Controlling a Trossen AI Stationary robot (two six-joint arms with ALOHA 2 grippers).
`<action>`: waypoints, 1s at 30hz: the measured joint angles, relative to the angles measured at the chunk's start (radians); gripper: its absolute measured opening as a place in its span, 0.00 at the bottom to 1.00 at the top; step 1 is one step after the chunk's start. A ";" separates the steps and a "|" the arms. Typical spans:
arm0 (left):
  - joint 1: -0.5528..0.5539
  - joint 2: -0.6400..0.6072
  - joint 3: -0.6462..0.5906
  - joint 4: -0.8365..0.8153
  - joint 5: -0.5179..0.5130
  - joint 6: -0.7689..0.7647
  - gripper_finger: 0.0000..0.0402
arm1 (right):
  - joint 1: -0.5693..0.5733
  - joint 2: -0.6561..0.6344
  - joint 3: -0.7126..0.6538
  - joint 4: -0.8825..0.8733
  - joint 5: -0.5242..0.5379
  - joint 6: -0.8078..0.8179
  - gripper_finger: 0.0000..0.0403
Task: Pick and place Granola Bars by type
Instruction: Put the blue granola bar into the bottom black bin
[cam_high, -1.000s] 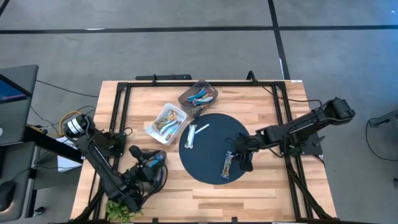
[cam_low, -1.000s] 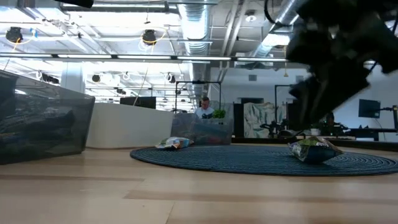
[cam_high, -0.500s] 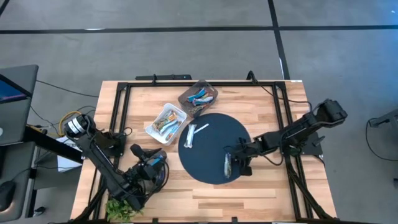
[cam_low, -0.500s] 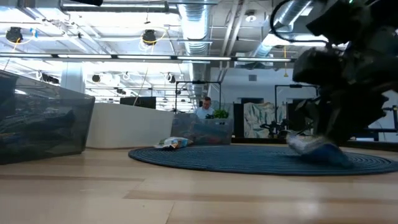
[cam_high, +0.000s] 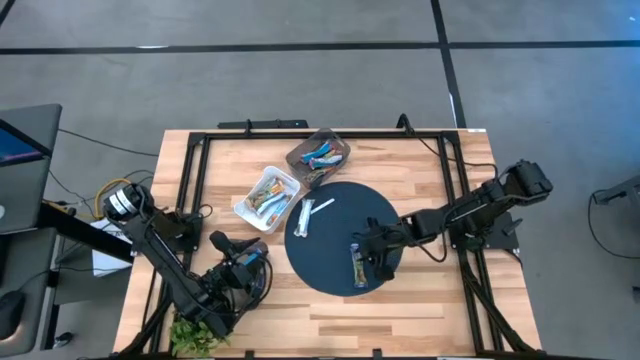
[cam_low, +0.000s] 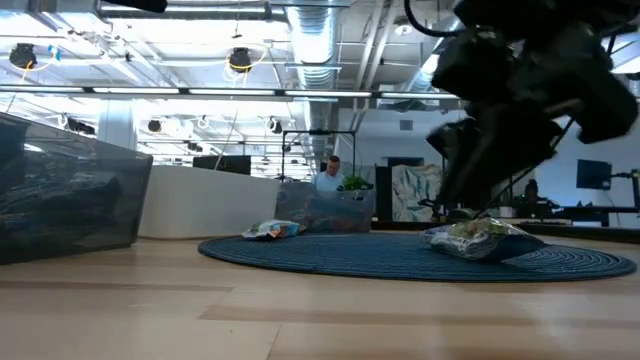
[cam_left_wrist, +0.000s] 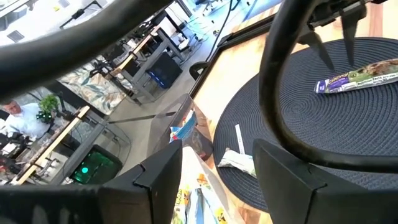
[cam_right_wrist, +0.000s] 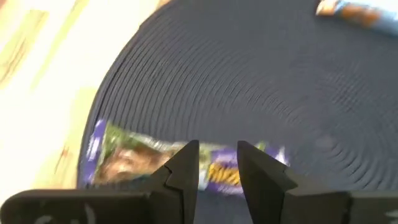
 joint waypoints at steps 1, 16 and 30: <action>0.000 0.000 0.000 0.000 0.000 0.000 0.48 | -0.006 0.000 0.010 -0.001 0.000 -0.016 0.25; 0.281 0.000 0.000 0.689 0.342 1.036 0.43 | -0.017 -0.386 -0.010 -0.067 0.399 -0.222 0.25; 0.622 0.031 0.000 1.271 1.200 1.789 0.43 | 0.056 -0.893 -0.351 0.105 0.735 -0.170 0.25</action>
